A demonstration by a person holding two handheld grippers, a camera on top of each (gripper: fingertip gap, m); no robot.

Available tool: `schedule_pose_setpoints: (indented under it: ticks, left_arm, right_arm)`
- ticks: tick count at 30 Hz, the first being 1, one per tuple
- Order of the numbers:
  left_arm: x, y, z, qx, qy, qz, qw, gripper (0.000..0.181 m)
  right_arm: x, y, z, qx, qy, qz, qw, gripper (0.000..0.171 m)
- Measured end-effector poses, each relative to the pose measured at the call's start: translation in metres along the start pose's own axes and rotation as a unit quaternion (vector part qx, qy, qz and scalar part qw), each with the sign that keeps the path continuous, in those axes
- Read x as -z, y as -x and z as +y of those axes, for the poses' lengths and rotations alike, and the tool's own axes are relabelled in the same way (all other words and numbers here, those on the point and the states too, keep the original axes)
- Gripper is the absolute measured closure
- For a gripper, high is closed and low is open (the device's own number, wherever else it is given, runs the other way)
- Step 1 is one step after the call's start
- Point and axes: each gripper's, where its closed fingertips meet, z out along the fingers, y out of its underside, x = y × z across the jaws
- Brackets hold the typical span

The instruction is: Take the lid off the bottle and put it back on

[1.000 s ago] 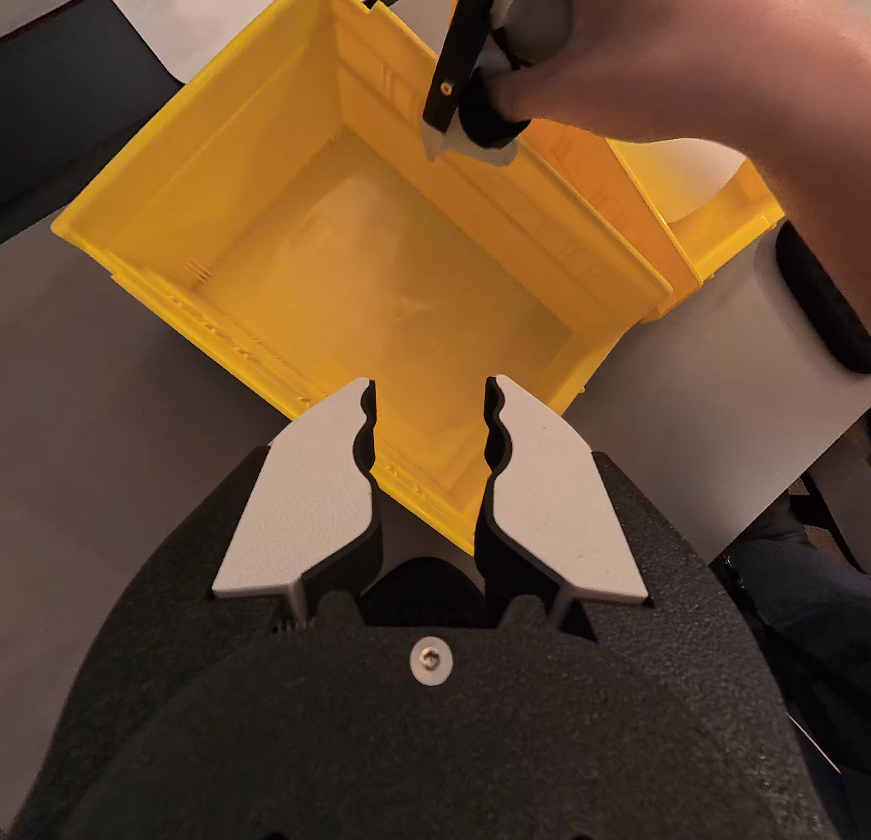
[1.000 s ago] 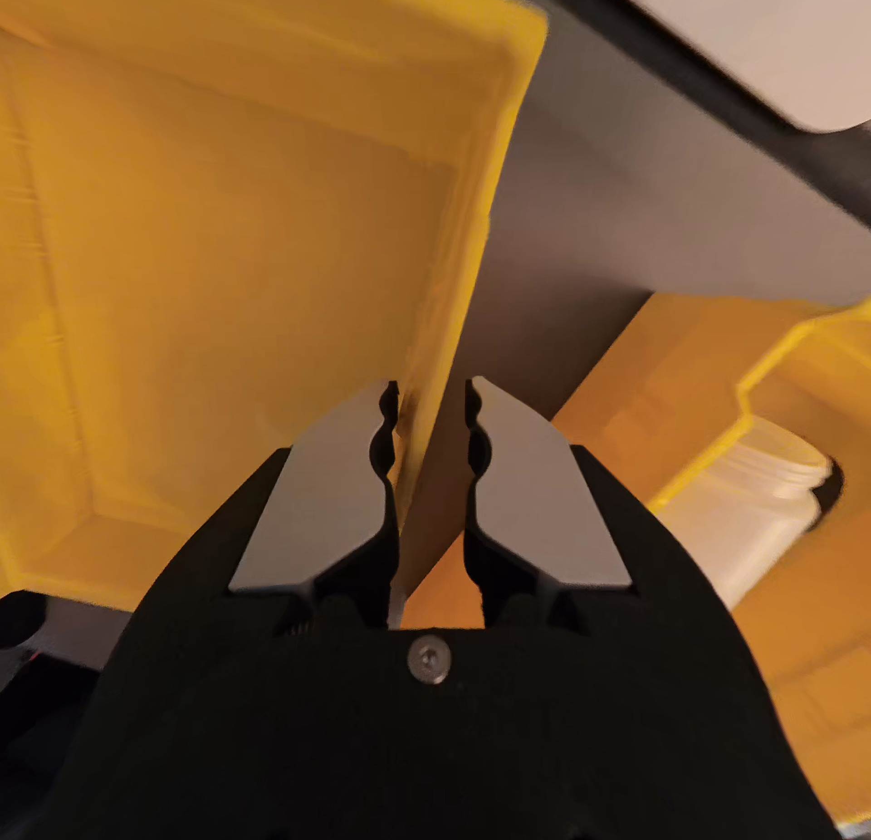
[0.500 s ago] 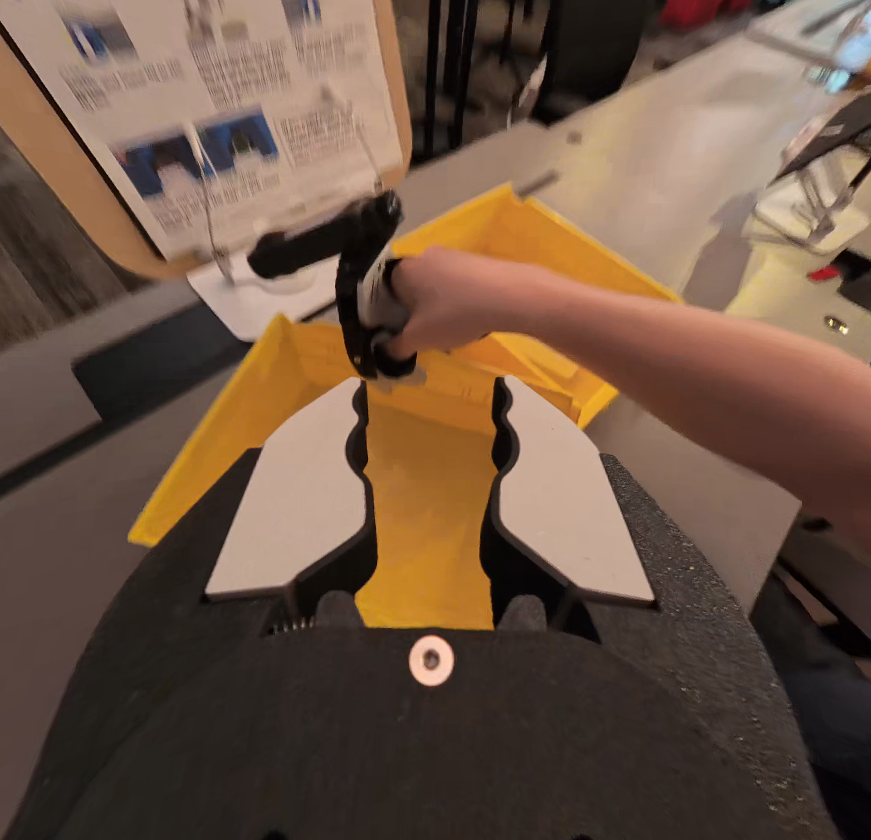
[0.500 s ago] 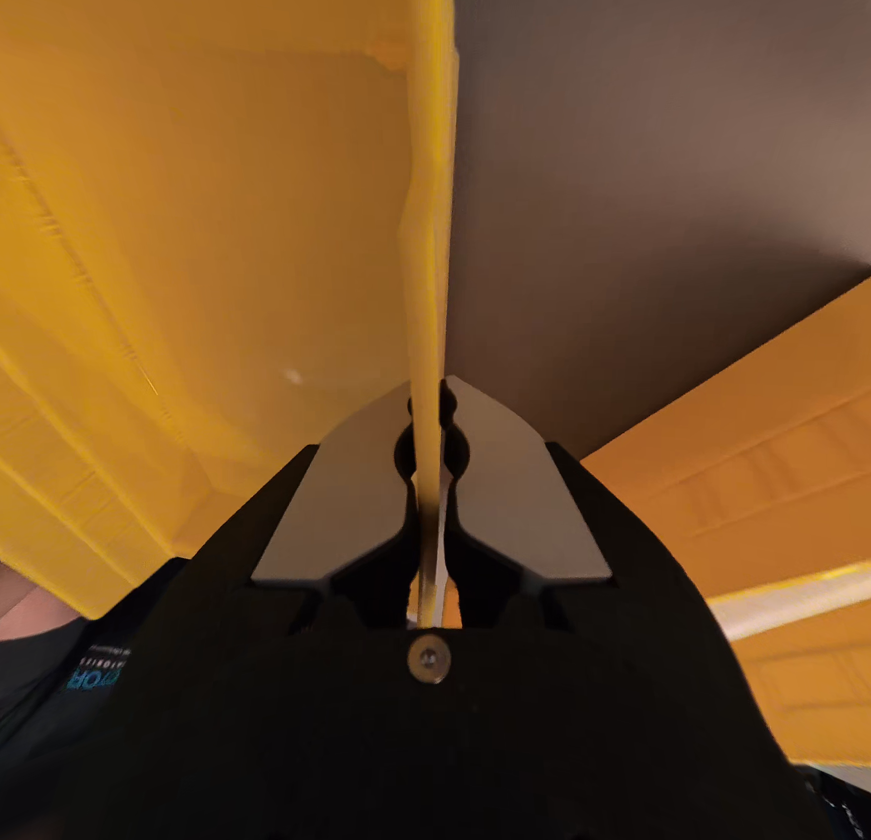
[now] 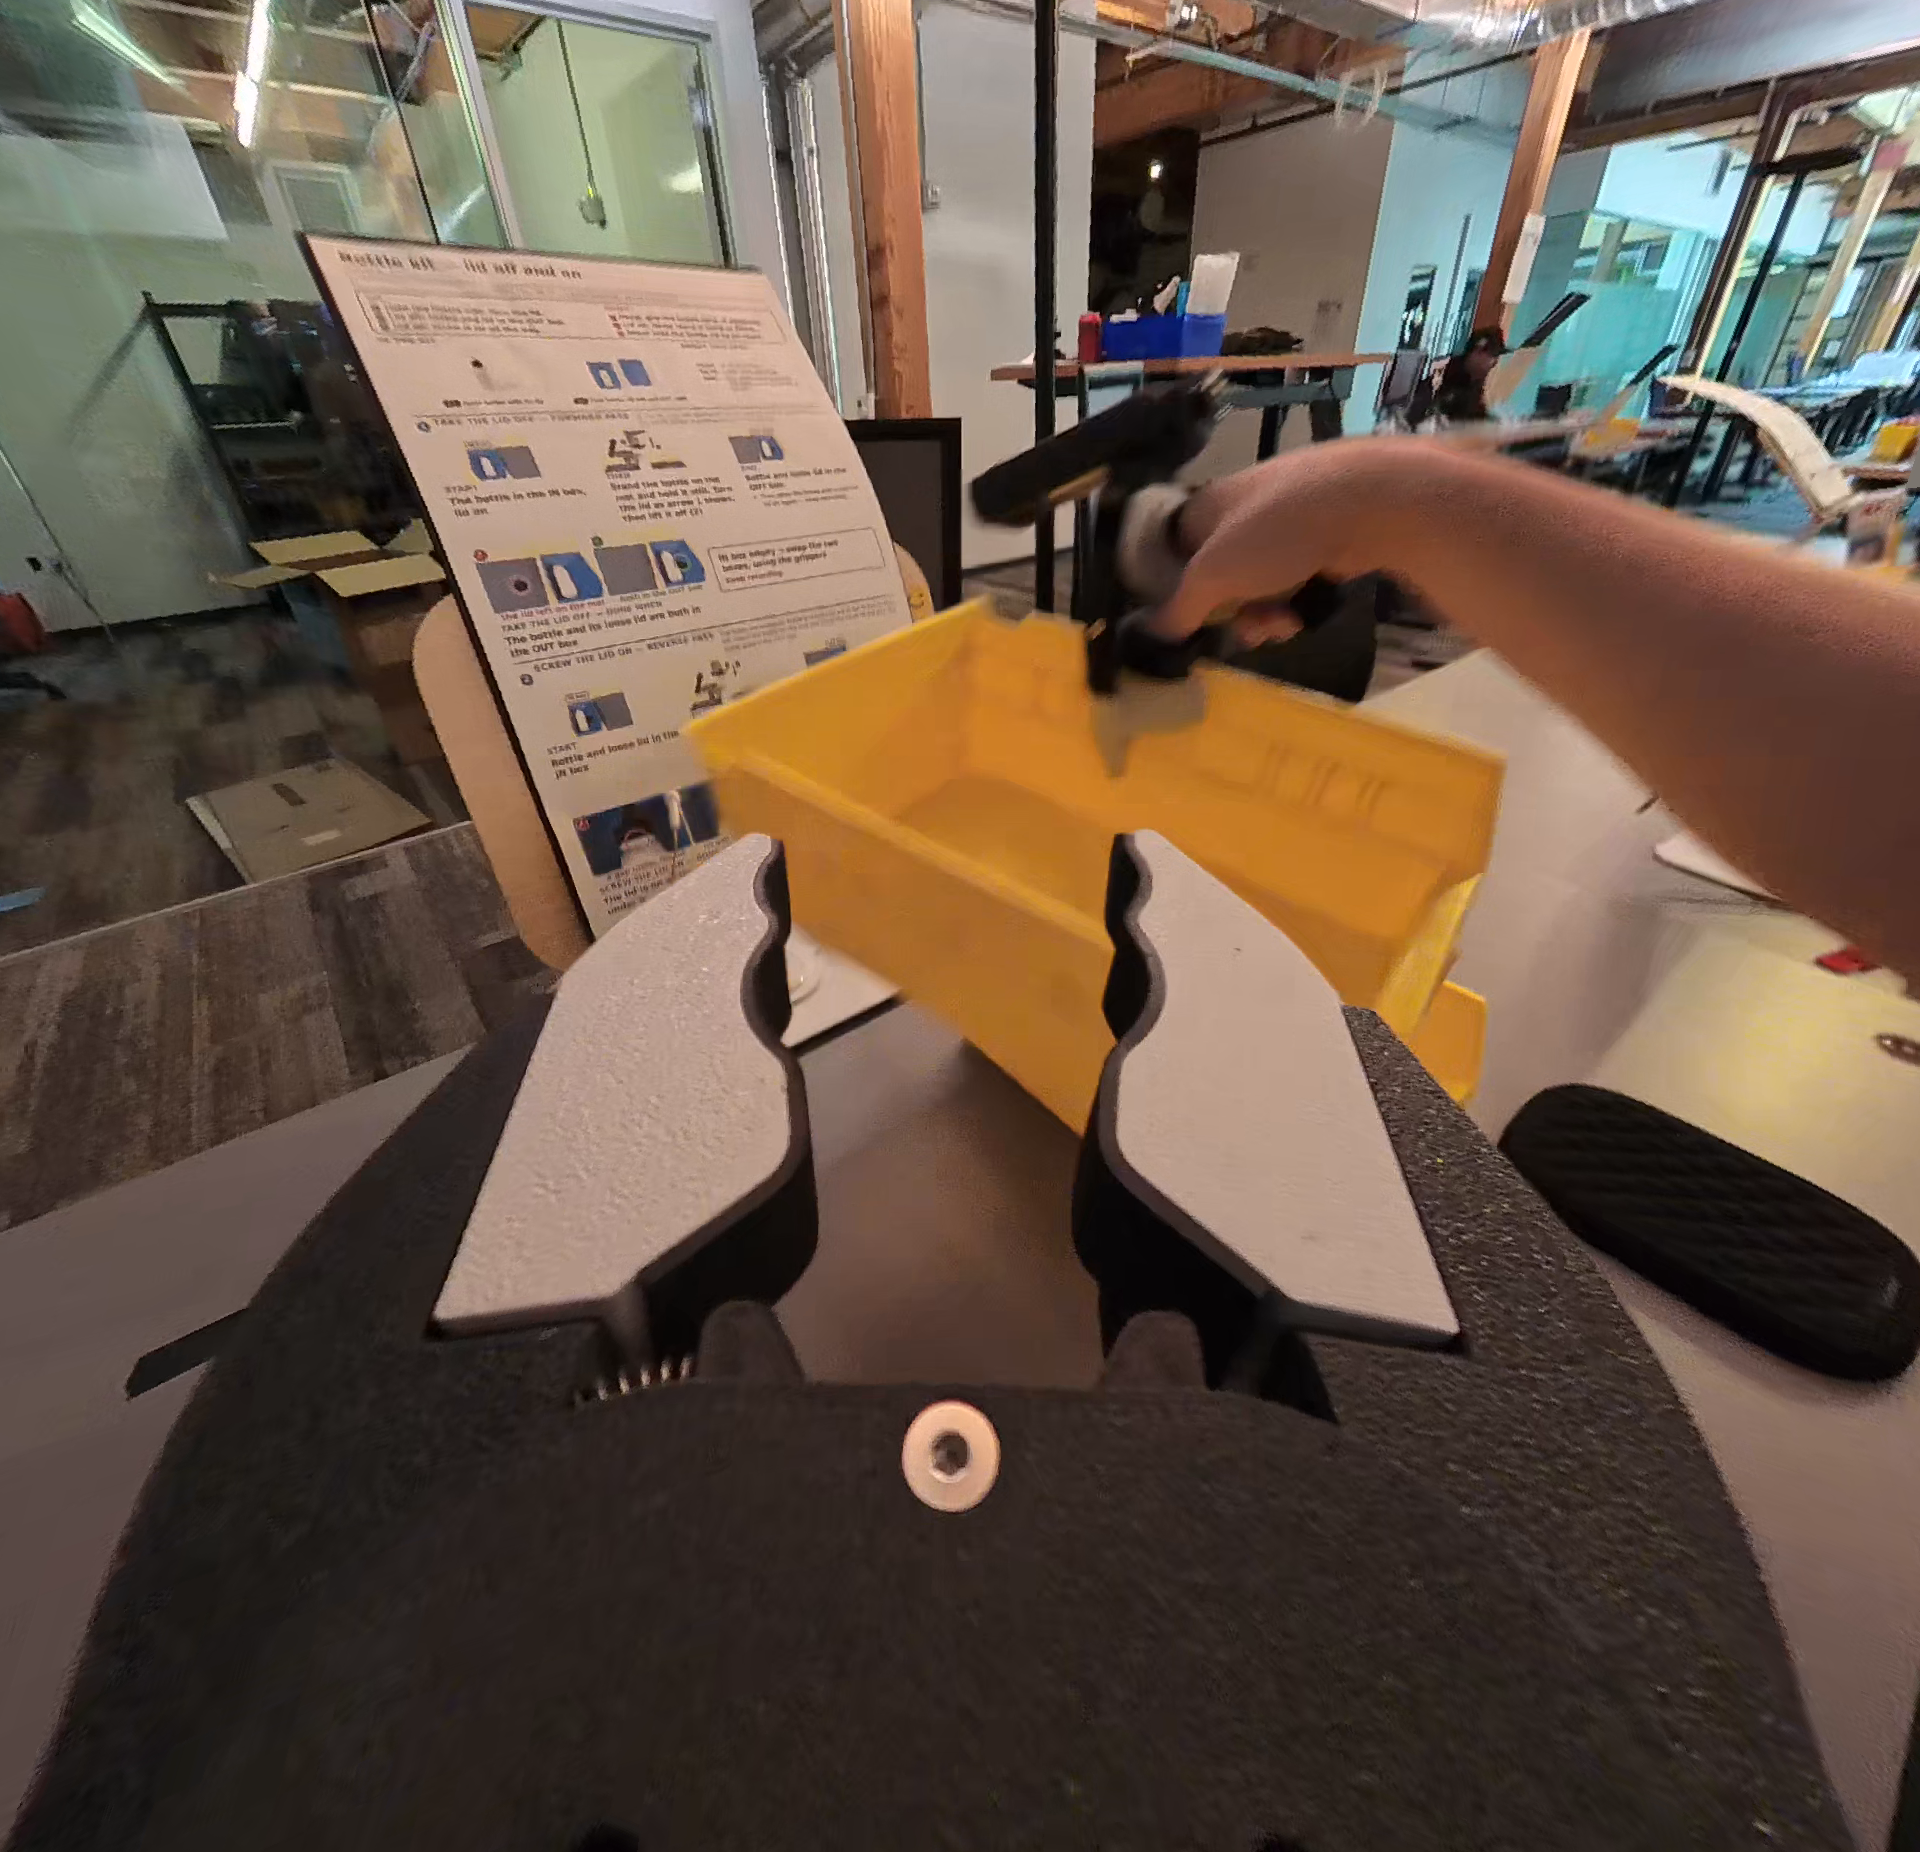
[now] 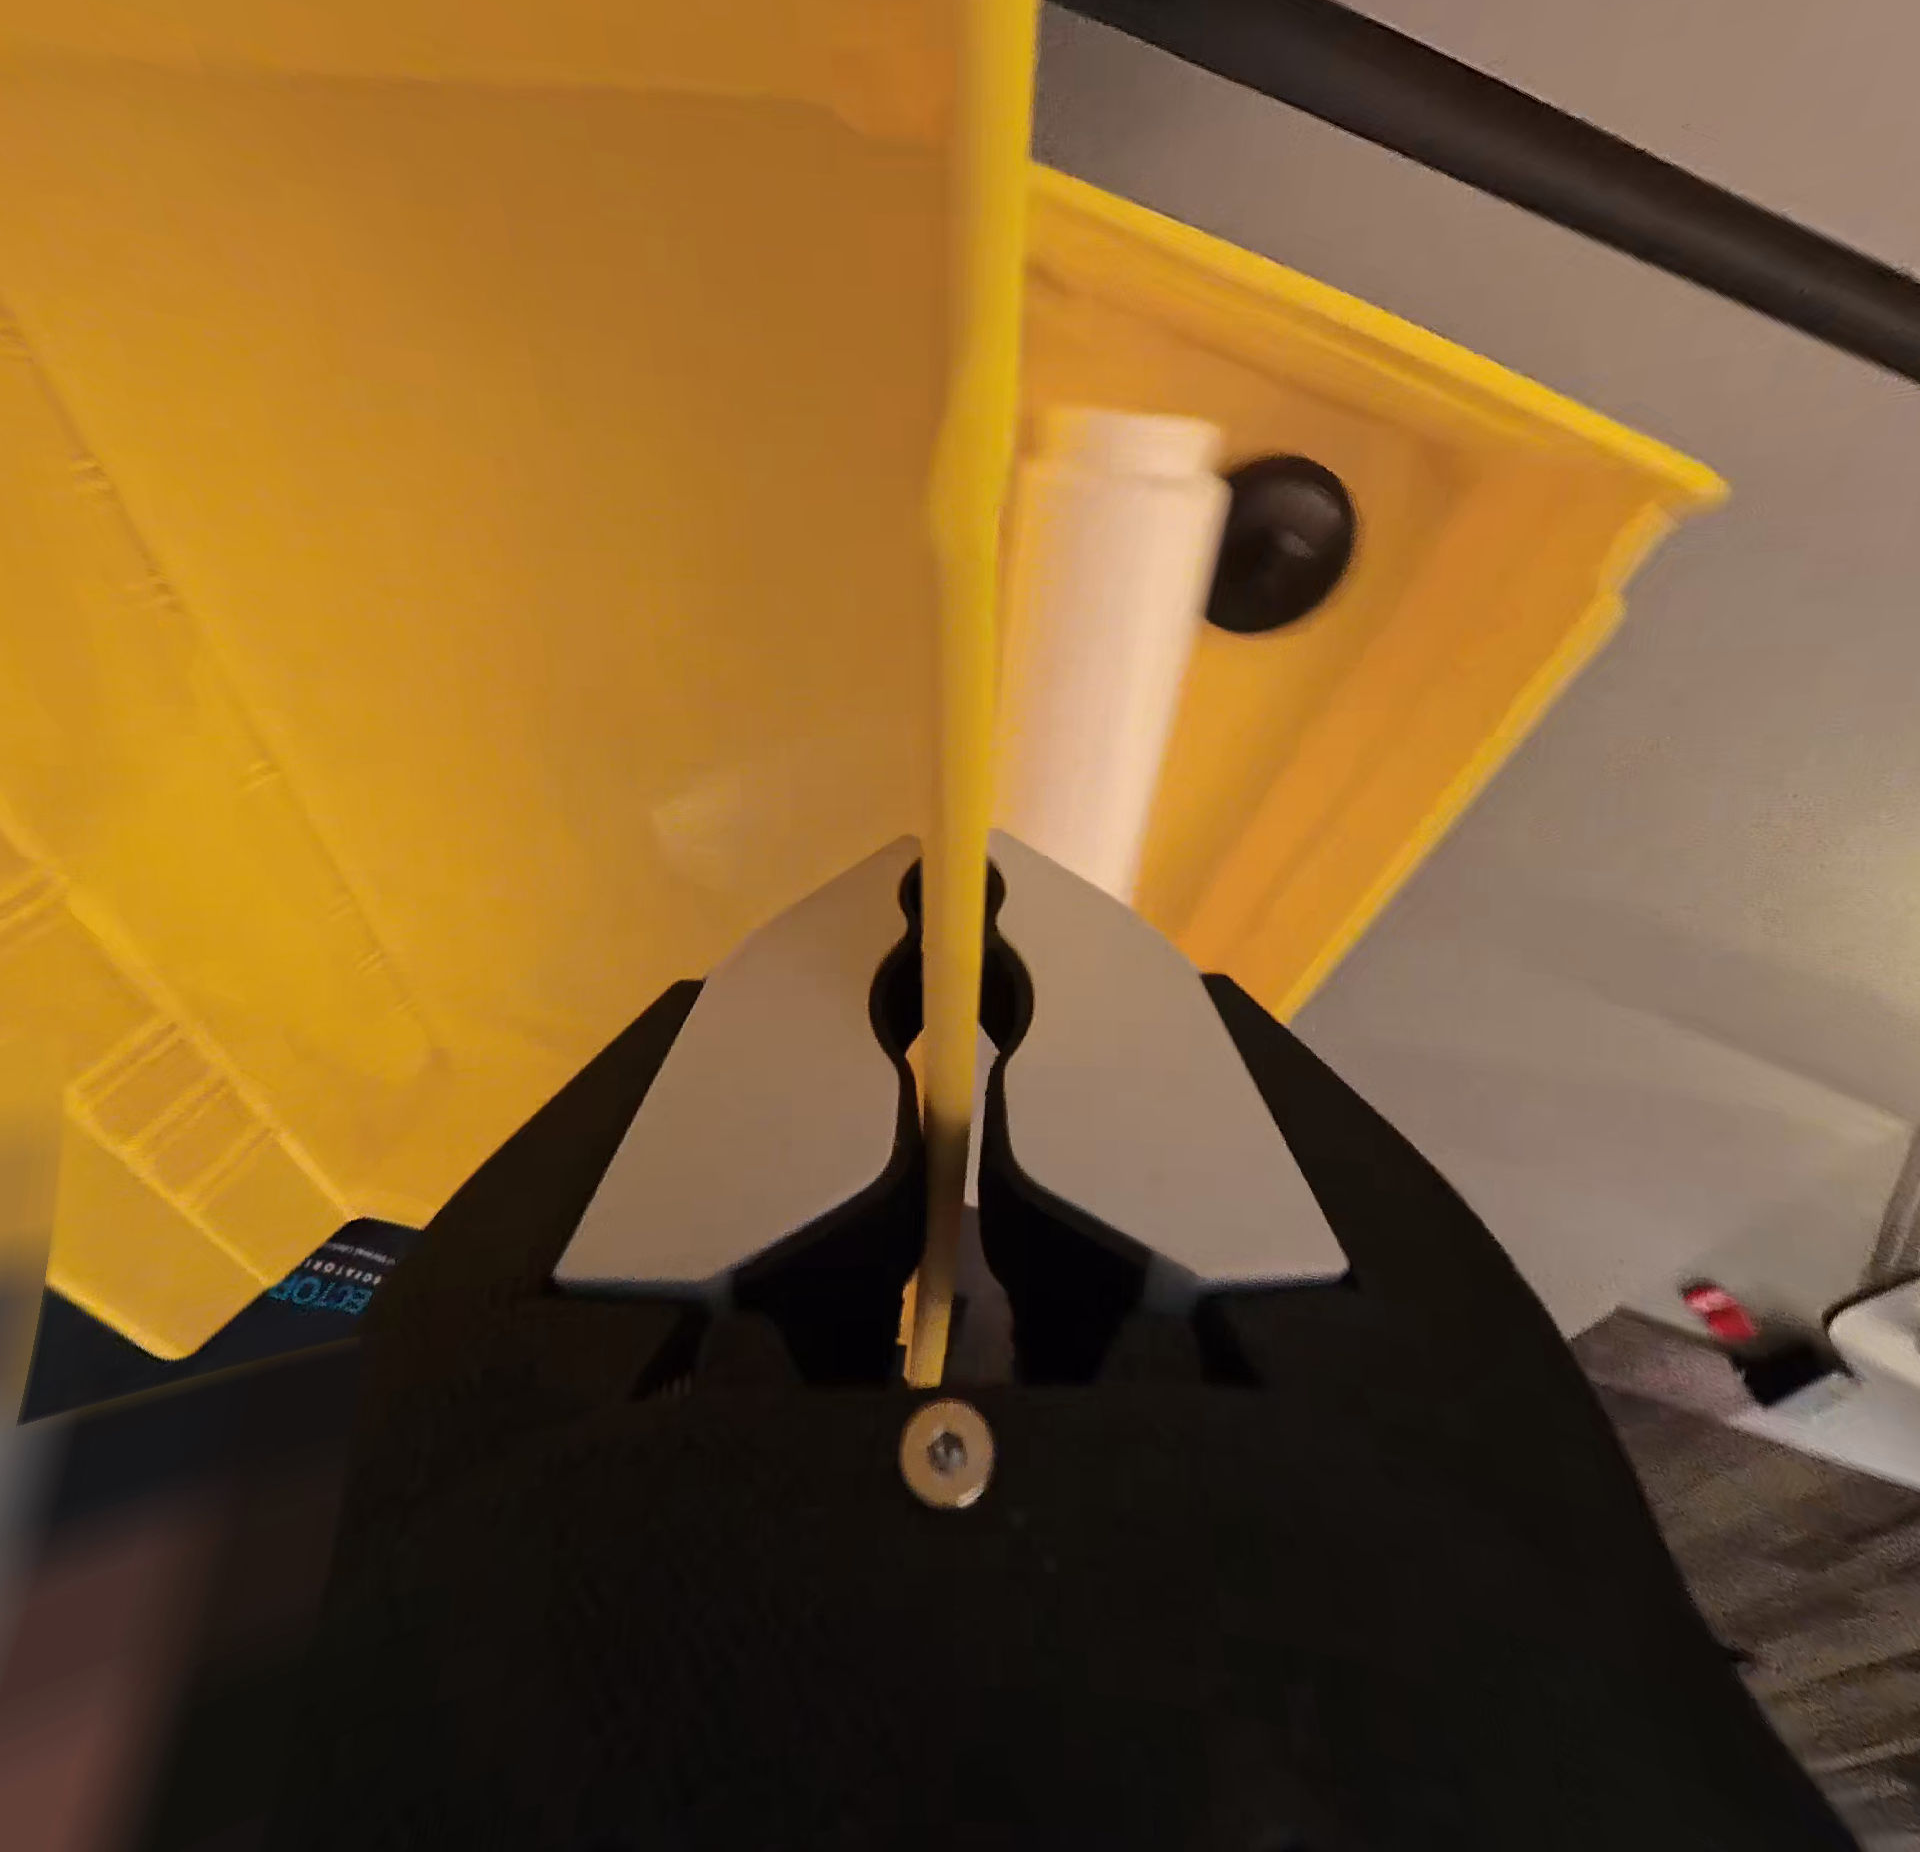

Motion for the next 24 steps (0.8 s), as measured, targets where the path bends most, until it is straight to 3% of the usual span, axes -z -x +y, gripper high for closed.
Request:
schedule_pose_setpoints:
  ticks: [5,9,15,19,24]
  left_arm:
    - [-0.032,-0.005,0.042,-0.004,0.103,0.018,0.995,0.124]
    - [-0.067,-0.017,0.08,0.008,0.166,0.055,0.985,0.133]
    - [-0.105,-0.04,0.165,0.019,0.322,0.091,0.942,0.137]
    - [-0.126,-0.054,0.201,0.032,0.355,0.109,0.928,0.139]
    - [-0.164,-0.078,0.219,0.168,0.387,0.172,0.89,0.134]
  right_arm:
    - [0.039,-0.12,0.065,-0.106,-0.016,0.031,0.994,0.164]
    - [0.046,-0.199,0.122,-0.179,-0.029,0.027,0.983,0.165]
    - [0.02,-0.278,0.189,-0.232,-0.04,-0.01,0.972,0.165]
    - [-0.013,-0.31,0.223,-0.235,-0.023,-0.019,0.972,0.164]
    - [-0.045,-0.339,0.245,-0.227,0.005,-0.005,0.974,0.163]
